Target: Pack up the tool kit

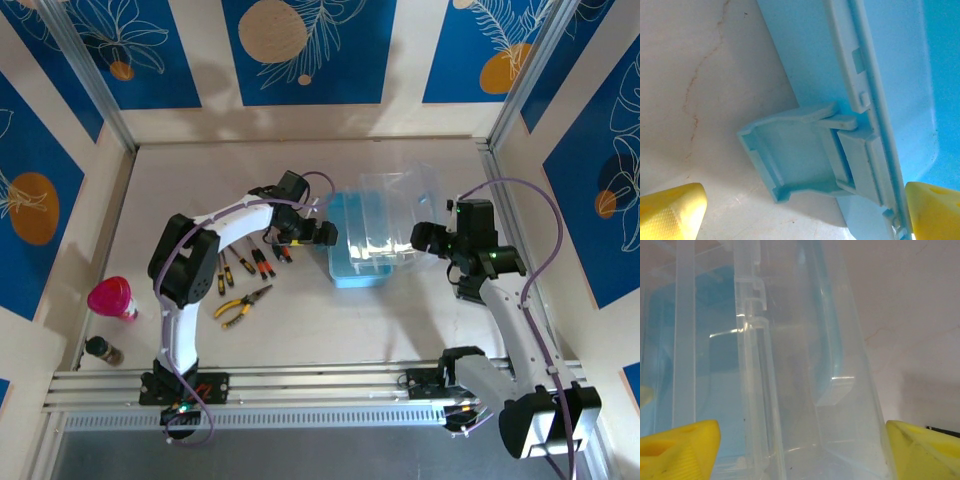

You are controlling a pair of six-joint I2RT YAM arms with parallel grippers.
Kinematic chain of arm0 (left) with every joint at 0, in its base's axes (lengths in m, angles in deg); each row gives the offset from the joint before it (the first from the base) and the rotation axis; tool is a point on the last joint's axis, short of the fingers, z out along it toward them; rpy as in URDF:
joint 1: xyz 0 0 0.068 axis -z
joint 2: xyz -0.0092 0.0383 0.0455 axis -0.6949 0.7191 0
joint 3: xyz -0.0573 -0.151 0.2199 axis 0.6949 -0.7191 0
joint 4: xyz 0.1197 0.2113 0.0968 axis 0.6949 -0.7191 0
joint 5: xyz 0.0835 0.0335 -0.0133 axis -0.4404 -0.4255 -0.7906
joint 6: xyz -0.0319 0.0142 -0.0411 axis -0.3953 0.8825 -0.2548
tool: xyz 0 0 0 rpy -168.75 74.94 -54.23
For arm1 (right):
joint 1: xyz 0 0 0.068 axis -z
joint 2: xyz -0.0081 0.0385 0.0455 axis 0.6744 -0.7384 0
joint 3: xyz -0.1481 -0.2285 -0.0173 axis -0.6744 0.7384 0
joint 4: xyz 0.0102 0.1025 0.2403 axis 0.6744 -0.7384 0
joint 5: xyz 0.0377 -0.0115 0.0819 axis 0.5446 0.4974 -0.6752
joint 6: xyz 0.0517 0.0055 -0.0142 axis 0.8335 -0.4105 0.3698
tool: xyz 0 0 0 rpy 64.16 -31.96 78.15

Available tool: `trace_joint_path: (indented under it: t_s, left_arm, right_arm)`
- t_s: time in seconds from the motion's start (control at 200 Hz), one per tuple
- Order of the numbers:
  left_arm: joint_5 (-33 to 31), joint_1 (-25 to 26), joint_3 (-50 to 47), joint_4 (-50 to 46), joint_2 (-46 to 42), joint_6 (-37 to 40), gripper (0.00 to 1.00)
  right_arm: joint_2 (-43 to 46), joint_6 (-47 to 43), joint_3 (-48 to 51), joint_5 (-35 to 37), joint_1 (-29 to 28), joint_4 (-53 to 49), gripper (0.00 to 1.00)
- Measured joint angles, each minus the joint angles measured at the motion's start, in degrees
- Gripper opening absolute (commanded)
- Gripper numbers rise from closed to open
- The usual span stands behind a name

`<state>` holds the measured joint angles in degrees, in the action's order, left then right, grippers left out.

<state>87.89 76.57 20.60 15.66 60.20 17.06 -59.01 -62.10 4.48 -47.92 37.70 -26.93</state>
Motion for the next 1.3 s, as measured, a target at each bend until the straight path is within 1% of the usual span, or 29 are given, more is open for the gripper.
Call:
trace_joint_path:
  t_s: [0.135,0.305,0.62,0.78,0.845,0.915,1.06,1.165,1.301]
  left_arm:
    - [0.0,0.0,0.17,-0.04,0.13,0.02,1.0]
    - [0.0,0.0,0.31,-0.09,0.28,0.02,1.0]
    - [0.09,0.04,1.2,-1.03,0.52,0.04,1.0]
    - [-0.72,0.04,3.96,-4.42,0.48,0.48,1.0]
    - [-2.21,0.04,6.29,-6.67,-0.13,0.96,1.0]
    - [-4.59,-0.04,8.74,-9.07,-2.23,1.84,1.0]
    - [-10.56,-1.16,9.84,-12.63,-11.15,2.89,1.0]
    - [-14.84,-3.17,5.99,-13.46,-17.77,2.86,1.0]
    - [-19.3,-5.05,-4.79,-14.8,-23.61,4.17,1.0]
  right_arm:
    - [-0.76,0.35,-1.33,0.33,0.74,-2.19,0.95]
    - [-0.85,0.33,-3.72,1.09,1.46,-4.09,0.99]
    - [-0.85,-0.79,-7.5,1.64,1.79,-7.04,0.99]
    - [-0.85,-2.12,-10.45,-1.49,1.01,-8.0,0.99]
    - [-1.2,-2.47,-11.61,-3.39,-1.09,-8.04,0.99]
    - [-2.56,-2.86,-13.29,-4.55,-5.09,-7.91,0.99]
    - [-8.11,-3.08,-15.63,-4.74,-13.68,-6.47,0.99]
    - [-12.48,-3.1,-16.15,-4.72,-17.66,-5.4,0.99]
    - [-16.57,-3.13,-17.27,-4.72,-20.74,-4.76,0.99]
